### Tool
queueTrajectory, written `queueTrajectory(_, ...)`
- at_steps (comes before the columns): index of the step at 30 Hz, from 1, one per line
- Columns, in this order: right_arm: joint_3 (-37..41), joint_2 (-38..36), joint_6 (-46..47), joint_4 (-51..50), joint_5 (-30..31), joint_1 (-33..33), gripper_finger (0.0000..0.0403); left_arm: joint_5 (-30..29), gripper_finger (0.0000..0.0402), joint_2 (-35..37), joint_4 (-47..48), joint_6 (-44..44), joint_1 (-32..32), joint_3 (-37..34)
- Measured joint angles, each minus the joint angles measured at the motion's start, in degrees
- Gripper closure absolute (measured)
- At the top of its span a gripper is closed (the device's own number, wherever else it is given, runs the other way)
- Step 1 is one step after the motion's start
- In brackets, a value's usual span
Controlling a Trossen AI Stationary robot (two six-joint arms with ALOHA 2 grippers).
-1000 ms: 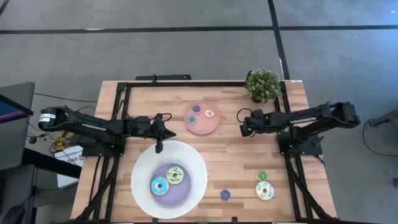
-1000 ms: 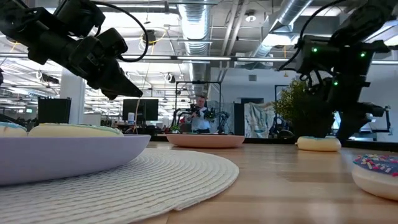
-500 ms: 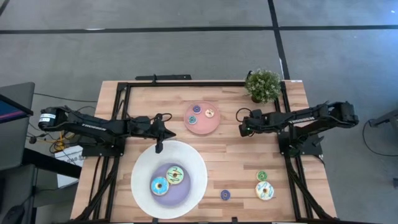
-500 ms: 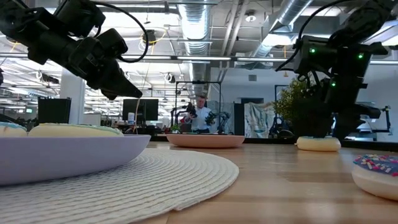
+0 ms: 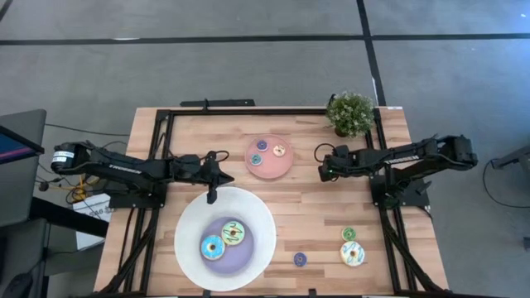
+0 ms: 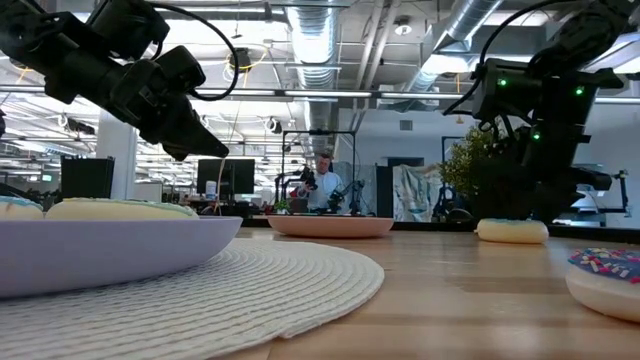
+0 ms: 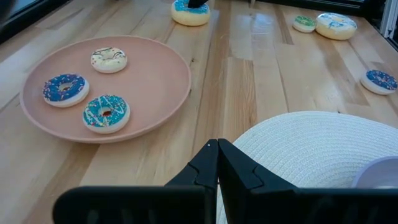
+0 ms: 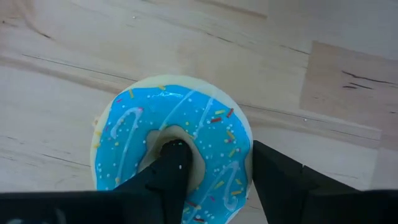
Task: Pick & Place donuts
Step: Put the big blue donut on the purple plate
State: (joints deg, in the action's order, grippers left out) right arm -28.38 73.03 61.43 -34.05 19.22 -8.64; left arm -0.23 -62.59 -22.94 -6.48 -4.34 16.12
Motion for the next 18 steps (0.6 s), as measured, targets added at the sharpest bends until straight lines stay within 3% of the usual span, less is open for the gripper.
queueTrajectory(11, -0.41, -0.02, -1.64, -0.18, -0.03, 0.60, 0.0245, -0.08, 0.0401, 0.00, 0.00, 1.11, 0.00, 0.00)
queueTrajectory(18, -6.04, -0.02, -3.16, 0.48, 0.00, 8.66, 0.0244, -0.40, 0.0401, 0.00, -0.01, 2.63, 0.00, 0.02)
